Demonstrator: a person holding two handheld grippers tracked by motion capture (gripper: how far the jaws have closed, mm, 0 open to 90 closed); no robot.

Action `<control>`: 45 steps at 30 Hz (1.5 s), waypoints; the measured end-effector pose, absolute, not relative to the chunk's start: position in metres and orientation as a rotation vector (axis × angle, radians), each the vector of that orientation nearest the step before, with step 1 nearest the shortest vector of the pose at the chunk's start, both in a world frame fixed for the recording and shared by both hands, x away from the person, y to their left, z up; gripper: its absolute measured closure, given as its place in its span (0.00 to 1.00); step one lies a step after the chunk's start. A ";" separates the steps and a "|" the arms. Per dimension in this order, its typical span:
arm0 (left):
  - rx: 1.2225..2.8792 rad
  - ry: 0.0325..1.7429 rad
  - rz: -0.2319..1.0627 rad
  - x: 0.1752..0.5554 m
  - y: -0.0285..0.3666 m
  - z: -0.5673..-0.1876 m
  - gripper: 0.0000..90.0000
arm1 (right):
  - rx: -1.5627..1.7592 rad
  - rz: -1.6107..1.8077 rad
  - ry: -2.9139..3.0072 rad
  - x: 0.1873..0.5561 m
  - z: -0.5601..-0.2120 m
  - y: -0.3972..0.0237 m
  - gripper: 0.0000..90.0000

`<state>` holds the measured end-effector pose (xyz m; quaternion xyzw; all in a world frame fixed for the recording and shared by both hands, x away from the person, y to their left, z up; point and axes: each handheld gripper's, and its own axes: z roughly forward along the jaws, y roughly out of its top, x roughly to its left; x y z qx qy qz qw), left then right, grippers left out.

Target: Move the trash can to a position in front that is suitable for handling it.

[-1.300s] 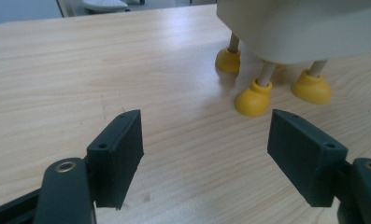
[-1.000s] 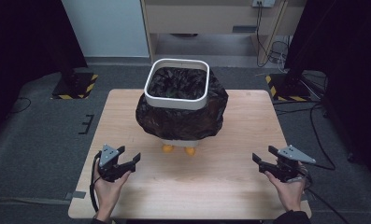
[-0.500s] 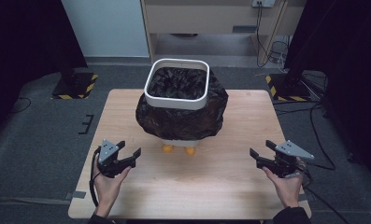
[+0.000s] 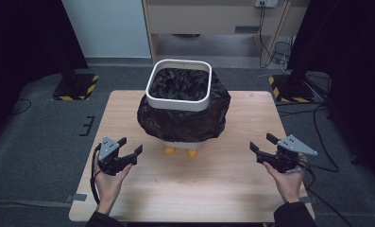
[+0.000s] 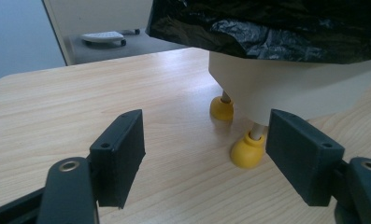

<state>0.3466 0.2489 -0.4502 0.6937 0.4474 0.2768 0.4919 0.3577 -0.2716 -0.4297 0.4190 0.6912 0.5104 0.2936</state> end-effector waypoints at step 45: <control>1.768 1.019 0.707 0.394 0.210 -0.449 0.44 | 0.967 1.463 1.890 0.383 -0.404 -0.216 0.36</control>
